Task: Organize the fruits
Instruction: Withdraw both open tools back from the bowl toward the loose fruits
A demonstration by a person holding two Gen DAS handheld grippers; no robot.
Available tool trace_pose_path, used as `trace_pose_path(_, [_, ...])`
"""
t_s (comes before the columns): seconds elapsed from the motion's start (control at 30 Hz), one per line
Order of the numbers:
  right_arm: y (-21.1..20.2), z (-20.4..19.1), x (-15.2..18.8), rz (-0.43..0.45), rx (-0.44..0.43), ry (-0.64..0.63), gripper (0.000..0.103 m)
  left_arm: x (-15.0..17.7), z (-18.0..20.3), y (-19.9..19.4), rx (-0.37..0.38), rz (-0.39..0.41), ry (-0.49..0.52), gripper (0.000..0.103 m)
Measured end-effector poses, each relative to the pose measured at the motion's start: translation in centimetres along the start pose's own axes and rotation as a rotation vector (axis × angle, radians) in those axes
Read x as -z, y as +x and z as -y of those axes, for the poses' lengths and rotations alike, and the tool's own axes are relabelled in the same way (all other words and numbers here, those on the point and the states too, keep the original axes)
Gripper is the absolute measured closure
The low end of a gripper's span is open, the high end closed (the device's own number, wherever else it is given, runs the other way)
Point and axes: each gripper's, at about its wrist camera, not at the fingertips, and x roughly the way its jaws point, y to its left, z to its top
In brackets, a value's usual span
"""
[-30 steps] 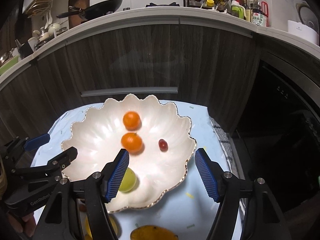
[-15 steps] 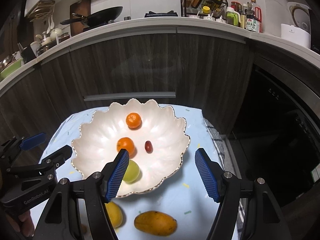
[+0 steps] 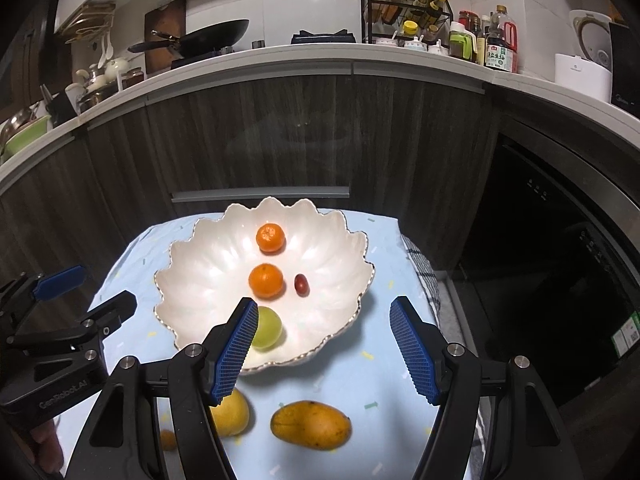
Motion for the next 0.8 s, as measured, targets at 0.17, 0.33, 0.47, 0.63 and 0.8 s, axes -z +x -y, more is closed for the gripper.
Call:
trace_pose_path(0.17, [-0.4, -0.1, 0.6, -0.004, 0.001, -0.005, 0.032, 0.7, -0.2, -0.7, -0.006, 0.006, -0.009, 0.021])
trace_pose_path(0.33, [-0.8, -0.2, 1.3, 0.001, 0.01, -0.004, 0.023, 1.4, -0.2, -1.2, -0.02, 0.007, -0.006, 0.017])
trace_pose_path(0.47, [-0.9, -0.2, 1.9, -0.007, 0.012, -0.002, 0.023, 2.0, -0.3, -1.5, -0.024, 0.009, -0.006, 0.015])
trace_pose_path(0.63, [-1.0, -0.1, 2.7, -0.016, 0.017, -0.003, 0.021, 2.8, -0.1, -1.8, -0.031, 0.009, 0.003, 0.015])
trace_pose_path(0.8, [-0.9, -0.1, 3.6, -0.032, 0.02, -0.003, 0.021, 3.7, 0.1, -2.0, -0.038, 0.004, 0.009, 0.014])
